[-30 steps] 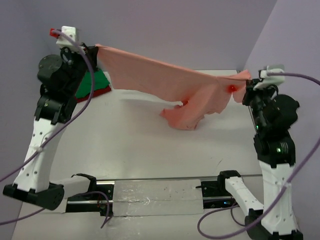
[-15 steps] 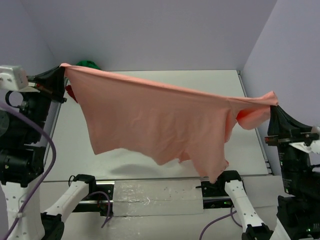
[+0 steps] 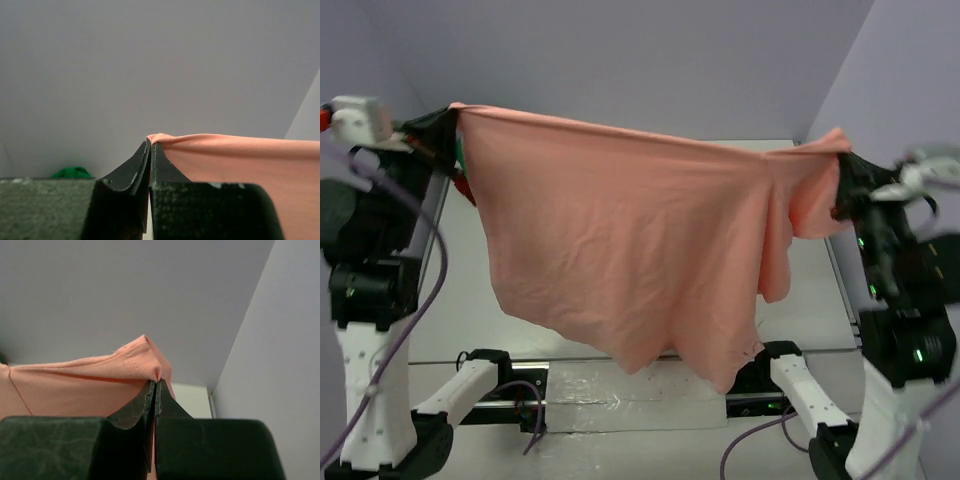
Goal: Fold and stack the t-shirts
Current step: Flatten out the tshirt
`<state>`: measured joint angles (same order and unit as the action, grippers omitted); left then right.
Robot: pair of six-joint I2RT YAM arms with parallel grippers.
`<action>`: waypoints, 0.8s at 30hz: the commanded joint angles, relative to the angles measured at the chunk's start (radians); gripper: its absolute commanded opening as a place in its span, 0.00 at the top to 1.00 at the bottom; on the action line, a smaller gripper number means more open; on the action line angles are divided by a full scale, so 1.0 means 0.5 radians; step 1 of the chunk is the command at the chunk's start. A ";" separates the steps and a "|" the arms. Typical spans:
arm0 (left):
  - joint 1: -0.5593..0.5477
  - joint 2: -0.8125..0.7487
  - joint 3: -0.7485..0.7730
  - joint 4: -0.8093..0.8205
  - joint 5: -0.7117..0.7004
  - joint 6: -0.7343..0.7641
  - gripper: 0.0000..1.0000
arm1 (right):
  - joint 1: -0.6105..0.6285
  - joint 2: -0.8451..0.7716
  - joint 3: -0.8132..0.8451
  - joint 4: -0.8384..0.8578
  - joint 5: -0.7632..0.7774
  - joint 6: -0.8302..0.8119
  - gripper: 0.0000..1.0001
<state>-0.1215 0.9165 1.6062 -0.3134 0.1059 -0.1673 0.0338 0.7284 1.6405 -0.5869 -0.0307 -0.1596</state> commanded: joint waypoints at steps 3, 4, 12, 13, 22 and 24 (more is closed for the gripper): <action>0.034 0.455 -0.248 0.408 -0.114 0.175 0.93 | -0.018 0.567 -0.247 0.262 0.123 -0.034 1.00; 0.034 0.513 -0.273 0.464 -0.104 0.187 0.93 | -0.018 0.720 -0.250 0.290 0.114 -0.018 1.00; 0.031 1.354 -0.206 0.930 -0.089 0.258 0.95 | 0.003 1.662 0.026 0.514 0.165 -0.033 1.00; 0.028 1.424 -0.157 0.958 -0.083 0.273 0.95 | 0.012 1.736 0.096 0.520 0.184 -0.043 1.00; -0.030 2.054 0.125 1.053 -0.107 0.310 0.96 | 0.089 2.319 0.327 0.609 0.307 -0.116 1.00; -0.045 2.149 0.150 1.059 -0.120 0.313 0.96 | 0.098 2.399 0.345 0.628 0.322 -0.138 1.00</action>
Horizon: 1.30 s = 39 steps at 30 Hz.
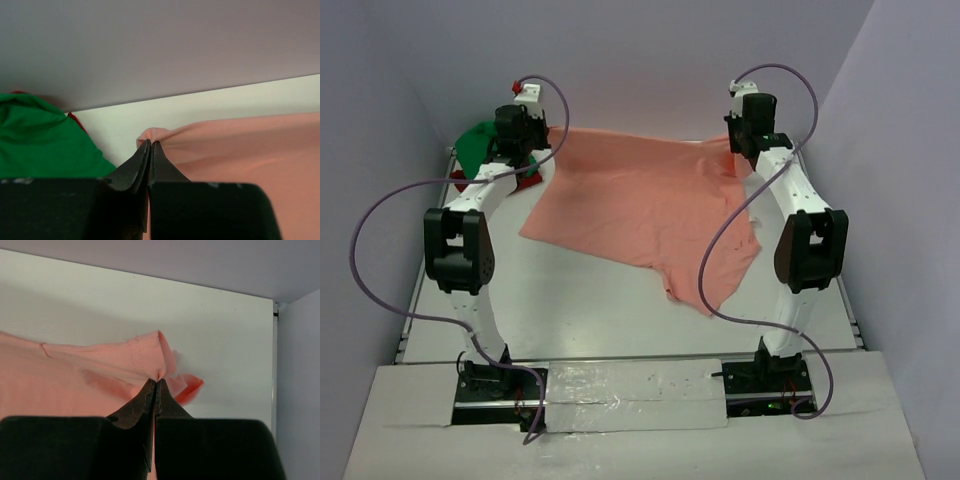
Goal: Fold and stack the t-shirts
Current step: Flatten out the tshirt
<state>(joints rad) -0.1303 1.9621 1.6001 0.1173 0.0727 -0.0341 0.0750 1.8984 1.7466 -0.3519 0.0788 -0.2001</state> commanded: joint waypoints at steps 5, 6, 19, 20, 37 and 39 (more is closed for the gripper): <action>-0.055 0.226 0.220 0.222 -0.087 0.120 0.98 | 0.016 0.207 0.176 0.219 0.171 -0.088 1.00; -0.058 0.248 0.227 0.232 -0.093 0.127 0.98 | 0.016 0.228 0.191 0.219 0.183 -0.097 1.00; -0.086 -0.177 0.212 0.213 -0.262 0.139 1.00 | 0.040 -0.256 0.231 0.113 0.226 0.004 1.00; -0.086 -0.251 0.193 0.198 -0.268 0.145 1.00 | 0.040 -0.387 0.259 0.069 0.214 0.010 1.00; -0.068 -1.577 -0.049 0.020 -0.611 0.400 0.97 | 0.398 -1.115 0.885 -0.422 0.296 0.060 1.00; -0.059 -1.629 -0.065 -0.004 -0.609 0.412 0.97 | 0.509 -1.131 0.824 -0.382 0.416 -0.002 1.00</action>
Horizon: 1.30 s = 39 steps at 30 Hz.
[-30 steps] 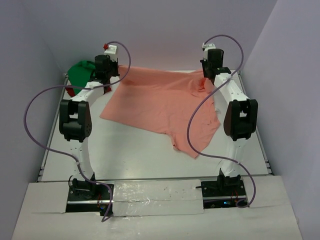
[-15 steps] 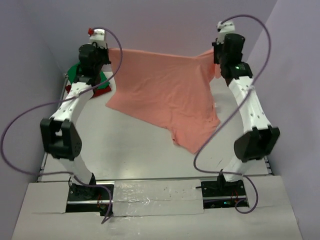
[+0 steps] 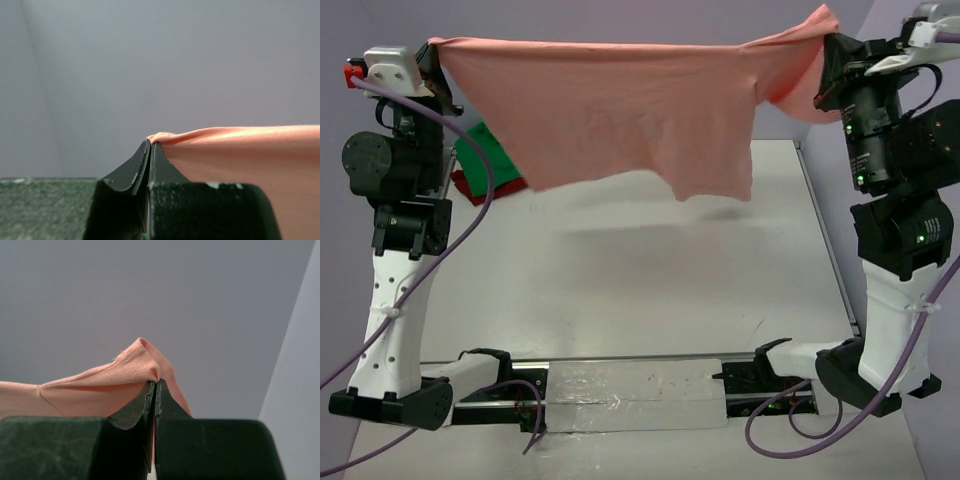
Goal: Fold and stack the t-shirts
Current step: Flatten out the tshirt
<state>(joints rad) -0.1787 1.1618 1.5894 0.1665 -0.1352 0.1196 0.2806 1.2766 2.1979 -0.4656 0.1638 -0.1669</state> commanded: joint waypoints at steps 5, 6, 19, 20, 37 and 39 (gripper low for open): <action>0.038 -0.026 0.018 -0.207 -0.168 0.080 0.97 | 0.019 0.036 -0.229 -0.038 0.412 -0.215 1.00; 0.035 -0.017 0.033 -0.213 -0.171 0.077 0.98 | -0.048 0.021 -0.254 -0.017 0.445 -0.224 1.00; 0.041 -0.118 -0.052 -0.177 -0.242 0.325 0.97 | -0.153 -0.090 -0.564 0.106 0.550 -0.372 1.00; 0.041 -0.127 -0.074 -0.174 -0.245 0.344 0.97 | -0.171 -0.099 -0.609 0.118 0.556 -0.375 1.00; 0.045 -0.289 0.296 -0.676 -0.012 0.047 0.97 | -0.208 -0.424 -0.221 -0.363 0.146 -0.050 1.00; 0.045 -0.335 0.355 -0.771 0.043 -0.058 0.97 | -0.205 -0.515 -0.193 -0.446 0.056 0.023 1.00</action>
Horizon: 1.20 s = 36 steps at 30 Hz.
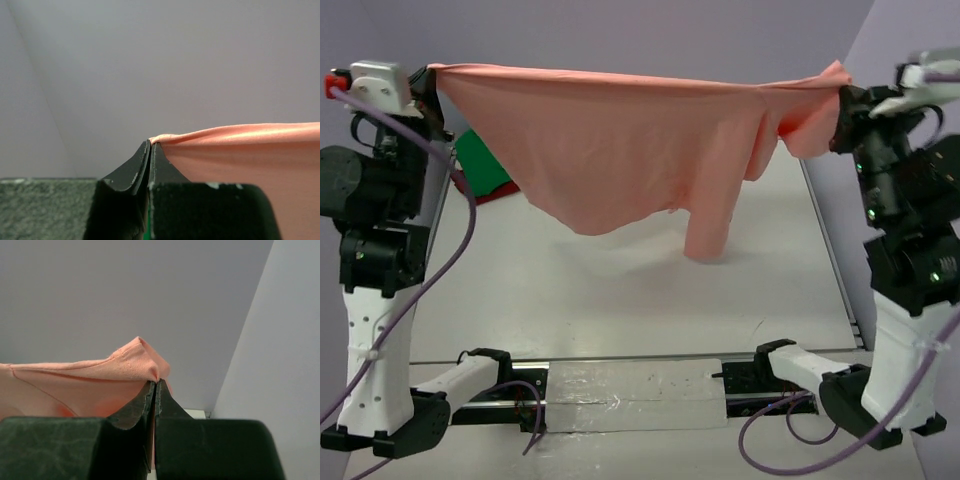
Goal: Fold and stack the t-shirts
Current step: Flatten out the tshirt
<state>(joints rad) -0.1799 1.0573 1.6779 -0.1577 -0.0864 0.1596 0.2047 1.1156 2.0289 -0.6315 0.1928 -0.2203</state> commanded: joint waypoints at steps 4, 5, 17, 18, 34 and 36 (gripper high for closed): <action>0.047 -0.228 0.341 -0.316 -0.030 -0.209 0.97 | -0.053 -0.353 0.130 -0.206 -0.240 0.250 1.00; 0.047 -0.261 0.362 -0.362 -0.054 -0.191 0.97 | -0.053 -0.402 0.097 -0.219 -0.330 0.290 1.00; 0.047 -0.400 0.365 -0.467 -0.284 0.110 0.96 | -0.053 -0.351 -0.667 0.425 -1.756 0.992 1.00; 0.047 -0.393 0.372 -0.485 -0.281 0.107 0.96 | -0.053 -0.351 -0.771 0.492 -1.815 1.032 1.00; 0.047 -0.304 0.203 -0.387 -0.183 0.086 0.96 | -0.053 -0.209 -1.094 0.425 -0.813 0.542 1.00; 0.047 -0.311 0.114 -0.311 -0.183 0.095 0.97 | -0.056 -0.206 -1.186 0.511 -0.602 0.484 1.00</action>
<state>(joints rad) -0.1635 0.8852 1.7706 -0.3985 -0.1726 0.1955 0.1829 0.9977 1.4815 -0.4519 -0.3504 0.1051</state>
